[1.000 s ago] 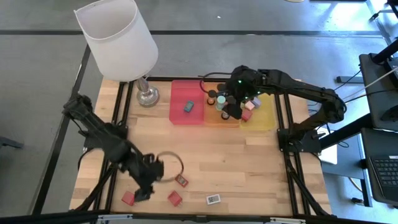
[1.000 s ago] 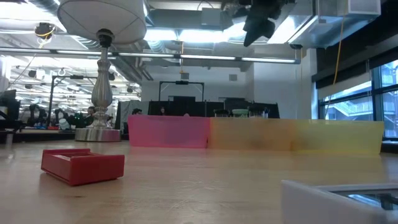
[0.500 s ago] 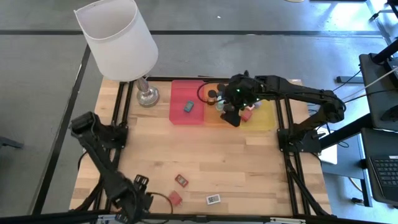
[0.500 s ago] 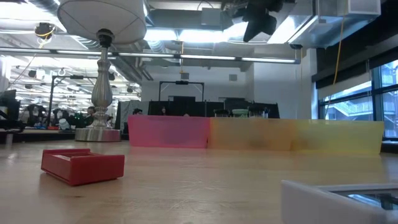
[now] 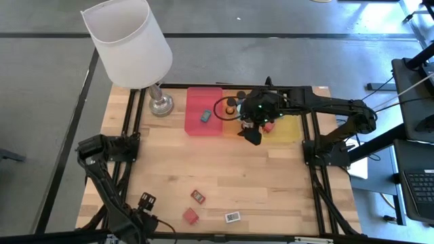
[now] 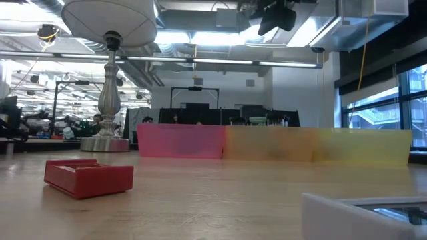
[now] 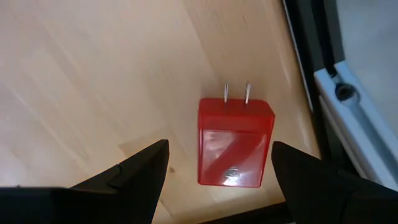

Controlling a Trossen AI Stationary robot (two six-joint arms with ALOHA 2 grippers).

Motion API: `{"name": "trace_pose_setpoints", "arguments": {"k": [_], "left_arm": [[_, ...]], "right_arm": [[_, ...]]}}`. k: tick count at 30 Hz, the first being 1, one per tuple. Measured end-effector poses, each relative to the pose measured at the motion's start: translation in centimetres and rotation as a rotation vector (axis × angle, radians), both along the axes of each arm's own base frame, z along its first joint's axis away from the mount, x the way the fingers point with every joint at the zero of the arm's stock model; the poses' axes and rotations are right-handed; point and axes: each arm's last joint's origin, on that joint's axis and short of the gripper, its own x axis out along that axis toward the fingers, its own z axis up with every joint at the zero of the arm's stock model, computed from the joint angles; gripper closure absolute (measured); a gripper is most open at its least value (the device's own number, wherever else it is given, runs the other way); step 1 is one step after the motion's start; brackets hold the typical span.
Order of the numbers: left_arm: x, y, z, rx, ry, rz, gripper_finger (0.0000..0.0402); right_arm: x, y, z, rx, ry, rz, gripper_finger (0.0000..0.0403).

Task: Pick & Place Office items
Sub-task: Put the left red charger adapter into the yellow bin

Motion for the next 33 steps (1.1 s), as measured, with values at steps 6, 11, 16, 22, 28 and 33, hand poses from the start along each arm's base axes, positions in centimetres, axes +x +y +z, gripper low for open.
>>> {"name": "trace_pose_setpoints", "arguments": {"k": [6,11,16,22,28,33], "left_arm": [[-0.6,-0.8,-1.8,0.058,0.003,-0.031,0.0121],[-0.5,-1.0,-3.4,0.118,-0.008,-0.037,0.0121],[0.2,-1.0,-4.0,0.085,0.062,0.024,0.0151],[1.4,-0.4,-3.6,0.036,0.105,0.123,0.0196],[3.6,2.2,-0.4,0.043,-0.028,0.282,0.0196],[5.6,6.9,5.3,0.059,-0.335,0.509,0.0196]], "right_arm": [[0.1,0.3,0.0,0.000,-0.006,0.011,0.0058],[0.1,0.4,0.0,0.001,-0.006,0.010,0.0058],[0.1,0.4,0.0,0.001,-0.007,0.009,0.0058],[0.1,0.3,0.0,-0.005,-0.006,0.005,0.0058],[0.1,0.4,0.0,0.000,-0.007,0.012,0.0058],[0.2,0.3,0.2,-0.023,-0.030,0.039,0.0058]]}}
